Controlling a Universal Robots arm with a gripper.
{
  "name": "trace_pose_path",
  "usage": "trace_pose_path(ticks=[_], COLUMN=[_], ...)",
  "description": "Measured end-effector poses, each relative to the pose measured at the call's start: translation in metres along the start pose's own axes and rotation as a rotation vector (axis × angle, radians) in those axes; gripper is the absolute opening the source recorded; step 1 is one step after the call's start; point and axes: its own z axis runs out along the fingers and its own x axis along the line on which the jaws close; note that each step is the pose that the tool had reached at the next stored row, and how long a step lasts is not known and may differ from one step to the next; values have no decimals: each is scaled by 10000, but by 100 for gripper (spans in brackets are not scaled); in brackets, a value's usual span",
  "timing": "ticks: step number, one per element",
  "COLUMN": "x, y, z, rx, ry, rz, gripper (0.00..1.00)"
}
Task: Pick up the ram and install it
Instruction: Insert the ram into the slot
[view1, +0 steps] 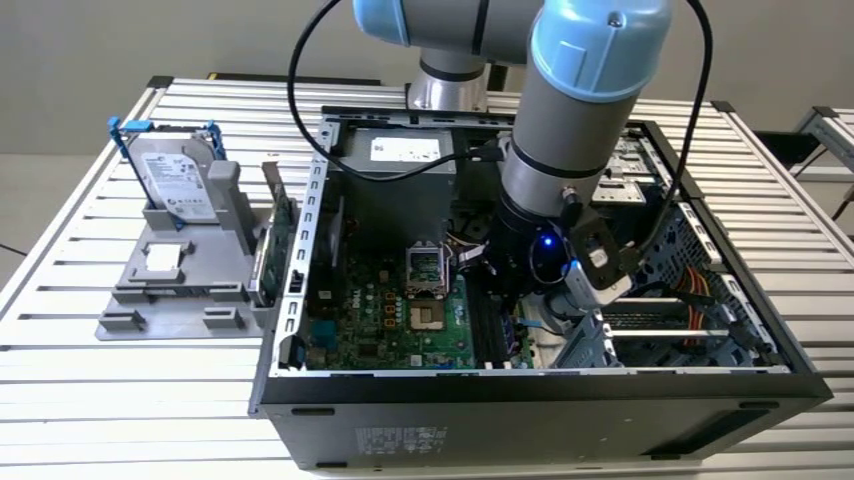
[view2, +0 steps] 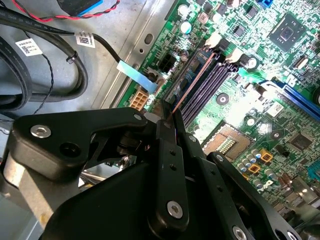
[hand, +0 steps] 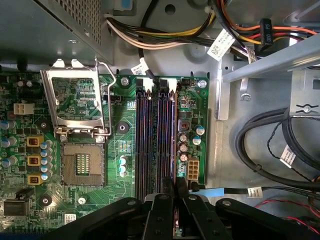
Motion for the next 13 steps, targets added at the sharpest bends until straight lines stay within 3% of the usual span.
trace_pose_path(ticks=[13], x=[4], y=[4], z=[-3], rx=[15], ry=[2], rz=[-1], gripper=[0])
